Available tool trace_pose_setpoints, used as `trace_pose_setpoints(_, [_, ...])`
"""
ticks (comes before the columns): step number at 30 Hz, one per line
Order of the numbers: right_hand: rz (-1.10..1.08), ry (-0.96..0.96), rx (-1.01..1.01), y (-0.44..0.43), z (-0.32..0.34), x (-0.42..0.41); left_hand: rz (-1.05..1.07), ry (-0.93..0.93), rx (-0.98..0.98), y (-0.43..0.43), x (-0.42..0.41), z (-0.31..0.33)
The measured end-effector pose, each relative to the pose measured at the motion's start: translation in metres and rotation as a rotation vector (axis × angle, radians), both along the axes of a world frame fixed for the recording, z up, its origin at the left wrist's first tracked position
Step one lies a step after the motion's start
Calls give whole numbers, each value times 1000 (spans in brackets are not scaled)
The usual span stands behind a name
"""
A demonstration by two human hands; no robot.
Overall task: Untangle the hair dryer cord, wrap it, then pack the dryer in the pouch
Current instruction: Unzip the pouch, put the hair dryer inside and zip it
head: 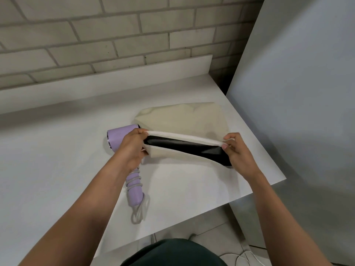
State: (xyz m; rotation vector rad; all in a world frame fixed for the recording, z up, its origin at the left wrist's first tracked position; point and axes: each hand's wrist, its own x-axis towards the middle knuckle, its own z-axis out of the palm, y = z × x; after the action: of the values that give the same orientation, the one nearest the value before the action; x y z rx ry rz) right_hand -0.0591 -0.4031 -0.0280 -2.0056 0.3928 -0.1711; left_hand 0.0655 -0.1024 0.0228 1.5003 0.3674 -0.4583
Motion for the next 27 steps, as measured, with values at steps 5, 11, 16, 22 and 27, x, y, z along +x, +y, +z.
trace_pose_setpoints(5, [41,-53,-27,-12,13,5,-387,-288,420,5,-8,0])
trace_pose_setpoints(11, [350,26,-349,-27,23,8,-689,-604,675,22,-8,-3])
trace_pose_setpoints(16, [335,-74,-564,-39,25,17,-655,-818,878,28,1,-15])
trace_pose_setpoints(22, [191,-78,-534,-43,32,14,-767,-1179,803,36,11,-9])
trace_pose_setpoints(27, [95,-53,-645,-34,31,16,-1003,-1150,795,41,30,-6])
